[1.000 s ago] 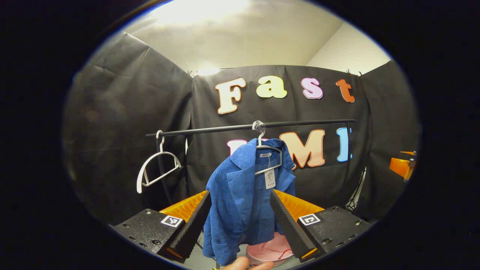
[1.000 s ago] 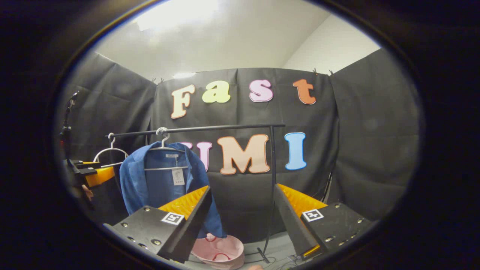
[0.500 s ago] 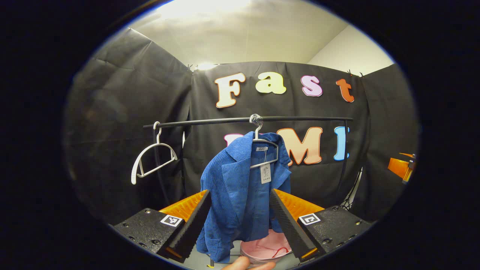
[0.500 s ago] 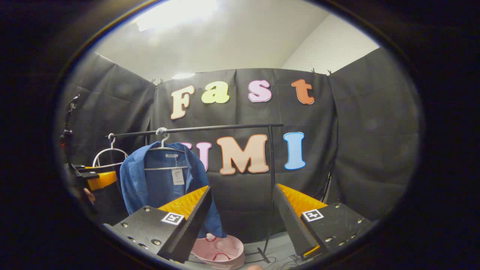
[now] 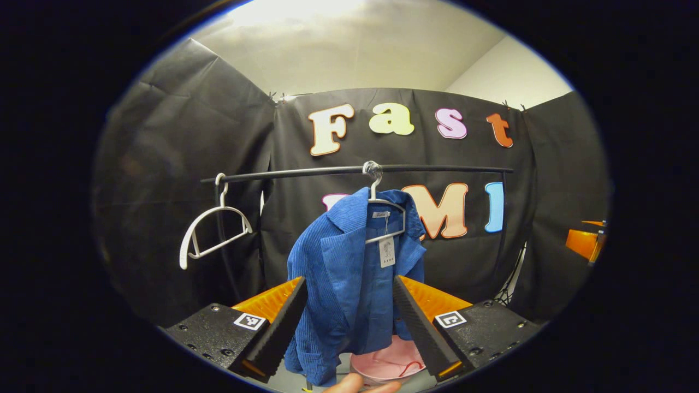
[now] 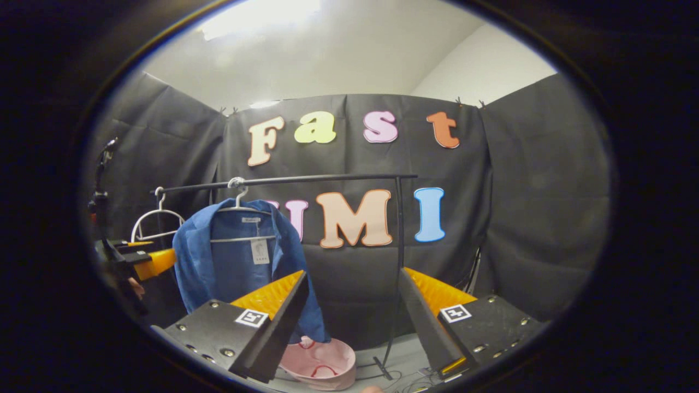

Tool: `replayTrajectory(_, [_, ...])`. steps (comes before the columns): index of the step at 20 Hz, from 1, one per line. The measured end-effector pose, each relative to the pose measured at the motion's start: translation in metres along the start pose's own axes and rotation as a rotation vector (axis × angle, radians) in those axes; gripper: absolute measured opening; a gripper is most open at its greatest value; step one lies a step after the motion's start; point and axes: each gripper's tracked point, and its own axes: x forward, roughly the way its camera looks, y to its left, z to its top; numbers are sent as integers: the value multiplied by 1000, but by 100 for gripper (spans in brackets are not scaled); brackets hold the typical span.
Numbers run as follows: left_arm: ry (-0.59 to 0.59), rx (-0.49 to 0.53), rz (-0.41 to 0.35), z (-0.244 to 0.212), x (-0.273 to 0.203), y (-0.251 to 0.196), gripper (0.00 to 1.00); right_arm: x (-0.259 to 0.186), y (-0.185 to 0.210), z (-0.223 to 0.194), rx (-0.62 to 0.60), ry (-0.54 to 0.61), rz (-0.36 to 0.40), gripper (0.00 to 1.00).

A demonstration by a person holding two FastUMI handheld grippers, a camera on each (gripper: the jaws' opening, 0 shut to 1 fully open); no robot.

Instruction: Grasp the clothes on the hanger with both hands and then place them into the laundry hamper below.

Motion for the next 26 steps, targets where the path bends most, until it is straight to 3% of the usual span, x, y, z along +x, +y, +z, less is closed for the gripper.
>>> replayTrajectory(7, [1,-7,-59,-14,33,-1,97,12,4,-6,15,9,-81,99])
replayTrajectory(13, [24,10,-68,-34,60,4,97,41,32,-22,-15,1,-97,99])
replayTrajectory(21, [45,35,74,-54,110,9,97,90,40,-31,-68,22,-18,99])
replayTrajectory(26, [22,83,183,-62,142,22,99,106,22,-25,-92,33,-17,100])
